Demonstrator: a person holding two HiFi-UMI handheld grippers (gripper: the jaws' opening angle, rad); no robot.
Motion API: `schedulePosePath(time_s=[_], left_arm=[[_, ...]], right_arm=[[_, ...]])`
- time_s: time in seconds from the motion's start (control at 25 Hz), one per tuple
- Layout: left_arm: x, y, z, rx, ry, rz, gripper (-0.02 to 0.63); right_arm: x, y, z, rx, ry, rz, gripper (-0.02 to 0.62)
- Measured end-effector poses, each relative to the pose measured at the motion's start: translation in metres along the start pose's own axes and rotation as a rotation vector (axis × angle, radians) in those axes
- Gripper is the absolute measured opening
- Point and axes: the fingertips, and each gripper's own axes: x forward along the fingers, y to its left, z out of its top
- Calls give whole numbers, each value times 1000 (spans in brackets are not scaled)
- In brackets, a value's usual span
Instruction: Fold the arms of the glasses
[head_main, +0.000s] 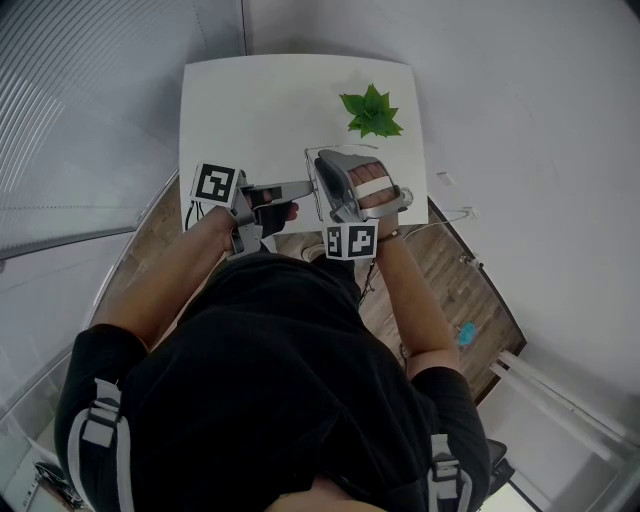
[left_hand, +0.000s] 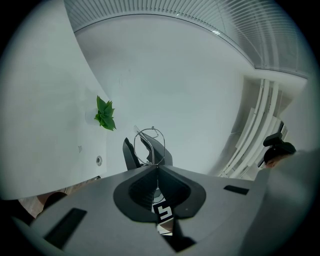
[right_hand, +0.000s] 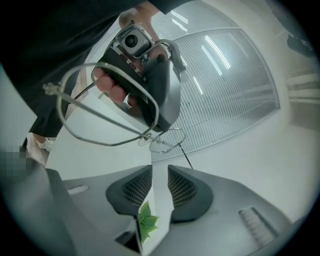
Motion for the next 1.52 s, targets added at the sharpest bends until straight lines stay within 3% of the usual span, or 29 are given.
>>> schedulePosePath(time_s=[0.32, 0.56, 0.8, 1.24, 1.36, 1.52], left_arm=[[-6, -2, 9, 14, -34, 9, 12], [-6, -4, 10, 19, -42, 12, 12], [-5, -6, 9, 22, -39, 9, 12], [-6, -4, 9, 18, -46, 12, 14], [-6, -4, 9, 14, -49, 12, 14], [-6, -5, 9, 15, -51, 10, 13]], right_arm=[[-25, -23, -25, 119, 44, -79, 107], [-33, -47, -43, 141, 83, -146, 120], [-29, -56, -64, 173, 131, -164, 156], [-23, -58, -79, 177, 154, -171, 156], [-21, -58, -80, 173, 155, -172, 147], [-22, -63, -80, 159, 158, -188, 52]])
